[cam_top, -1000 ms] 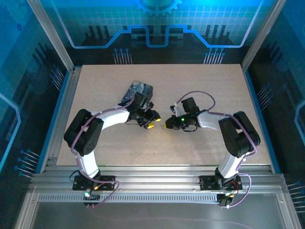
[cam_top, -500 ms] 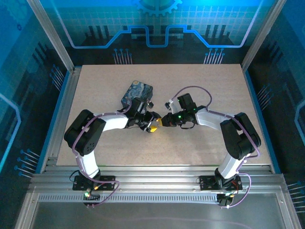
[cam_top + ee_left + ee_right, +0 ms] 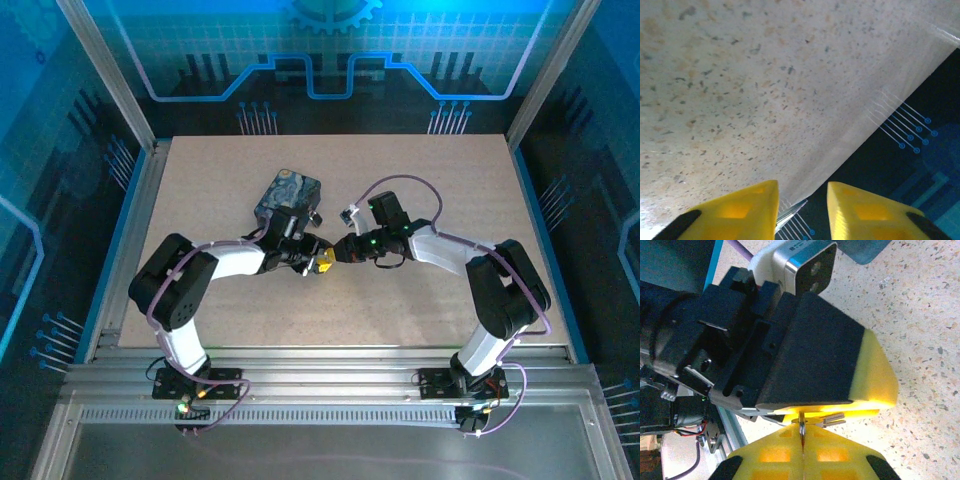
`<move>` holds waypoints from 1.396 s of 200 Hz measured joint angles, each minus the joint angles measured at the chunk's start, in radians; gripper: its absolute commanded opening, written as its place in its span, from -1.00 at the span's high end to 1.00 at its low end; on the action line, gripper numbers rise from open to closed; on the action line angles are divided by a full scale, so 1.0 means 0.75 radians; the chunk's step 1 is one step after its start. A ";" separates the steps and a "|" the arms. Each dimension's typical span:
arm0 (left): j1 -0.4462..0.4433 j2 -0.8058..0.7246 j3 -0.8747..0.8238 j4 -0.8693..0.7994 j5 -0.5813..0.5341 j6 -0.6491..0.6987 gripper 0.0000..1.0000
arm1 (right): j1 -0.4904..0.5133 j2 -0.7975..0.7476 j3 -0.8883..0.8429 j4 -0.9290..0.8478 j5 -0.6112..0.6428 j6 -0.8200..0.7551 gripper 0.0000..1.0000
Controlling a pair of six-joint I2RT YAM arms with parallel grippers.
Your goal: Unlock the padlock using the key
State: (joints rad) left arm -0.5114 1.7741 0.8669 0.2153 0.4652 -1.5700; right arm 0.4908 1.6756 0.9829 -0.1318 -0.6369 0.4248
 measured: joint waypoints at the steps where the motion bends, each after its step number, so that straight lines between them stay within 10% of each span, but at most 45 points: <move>1: 0.000 -0.001 0.000 0.000 0.000 0.003 0.50 | 0.000 0.000 0.000 0.000 0.000 0.000 0.88; 135: 0.020 -0.066 -0.001 -0.051 -0.046 0.048 1.00 | 0.001 0.000 0.000 -0.033 -0.001 -0.001 0.82; 224: 0.024 -0.193 0.115 -0.412 -0.233 0.392 1.00 | -0.047 -0.002 -0.057 0.049 -0.028 0.087 0.03; 279: 0.024 -0.198 0.138 -0.451 -0.277 0.488 1.00 | 0.001 0.000 -0.072 0.340 -0.086 0.335 -0.03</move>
State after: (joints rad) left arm -0.4934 1.6257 0.9703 -0.1226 0.2577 -1.2041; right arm 0.4915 1.6756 0.9287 0.1234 -0.7013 0.6758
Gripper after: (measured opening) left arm 0.038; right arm 0.516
